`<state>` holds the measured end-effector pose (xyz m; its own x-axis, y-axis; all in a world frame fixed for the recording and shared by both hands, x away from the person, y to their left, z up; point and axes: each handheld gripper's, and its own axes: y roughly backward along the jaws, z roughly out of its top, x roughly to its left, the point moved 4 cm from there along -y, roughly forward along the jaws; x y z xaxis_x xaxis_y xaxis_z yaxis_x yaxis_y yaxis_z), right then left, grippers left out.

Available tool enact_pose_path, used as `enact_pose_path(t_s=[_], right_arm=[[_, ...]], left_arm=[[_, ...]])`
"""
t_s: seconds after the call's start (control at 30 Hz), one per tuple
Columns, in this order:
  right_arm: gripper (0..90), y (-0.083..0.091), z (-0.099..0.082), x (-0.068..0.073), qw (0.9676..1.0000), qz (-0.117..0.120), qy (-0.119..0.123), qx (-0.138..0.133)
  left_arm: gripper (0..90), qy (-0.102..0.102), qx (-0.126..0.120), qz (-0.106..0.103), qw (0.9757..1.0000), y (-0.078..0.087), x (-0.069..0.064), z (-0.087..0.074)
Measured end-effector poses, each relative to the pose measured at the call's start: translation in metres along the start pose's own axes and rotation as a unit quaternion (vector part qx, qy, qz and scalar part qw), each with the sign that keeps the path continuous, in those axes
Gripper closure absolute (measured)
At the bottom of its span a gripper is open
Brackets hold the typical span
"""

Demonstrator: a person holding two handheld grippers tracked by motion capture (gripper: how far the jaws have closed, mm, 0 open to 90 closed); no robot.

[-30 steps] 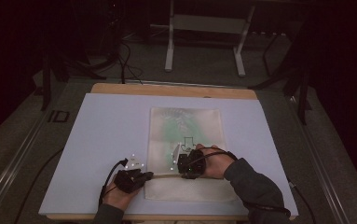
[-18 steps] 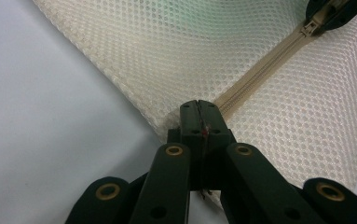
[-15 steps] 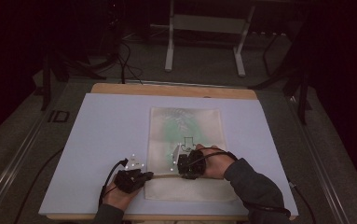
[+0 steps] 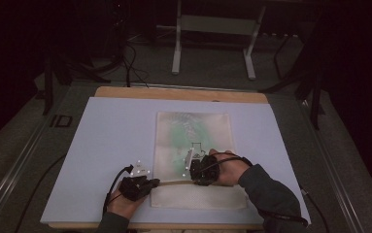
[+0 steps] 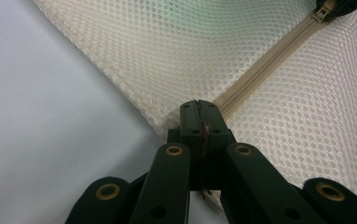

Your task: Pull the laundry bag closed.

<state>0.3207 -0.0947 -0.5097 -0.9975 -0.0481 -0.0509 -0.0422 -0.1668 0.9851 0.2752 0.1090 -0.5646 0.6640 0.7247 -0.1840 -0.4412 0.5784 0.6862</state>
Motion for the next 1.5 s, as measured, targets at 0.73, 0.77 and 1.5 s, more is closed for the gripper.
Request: enact_pose_path(t_s=[0.73, 0.77, 1.5], right_arm=[[82.4, 0.005, -0.012, 0.0, 1.0, 0.005, -0.005, 0.003], [82.4, 0.005, -0.012, 0.0, 1.0, 0.005, -0.005, 0.003], [82.5, 0.007, -0.024, 0.0, 0.9998, 0.012, -0.01, 0.01]], left_arm=[[89.6, 0.001, 0.001, 0.0, 1.0, 0.0, 0.0, 0.0], [89.5, 0.001, 0.001, 0.0, 1.0, 0.0, 0.0, 0.0], [89.6, 0.002, 0.001, 0.0, 1.0, 0.0, 0.0, 0.0]])
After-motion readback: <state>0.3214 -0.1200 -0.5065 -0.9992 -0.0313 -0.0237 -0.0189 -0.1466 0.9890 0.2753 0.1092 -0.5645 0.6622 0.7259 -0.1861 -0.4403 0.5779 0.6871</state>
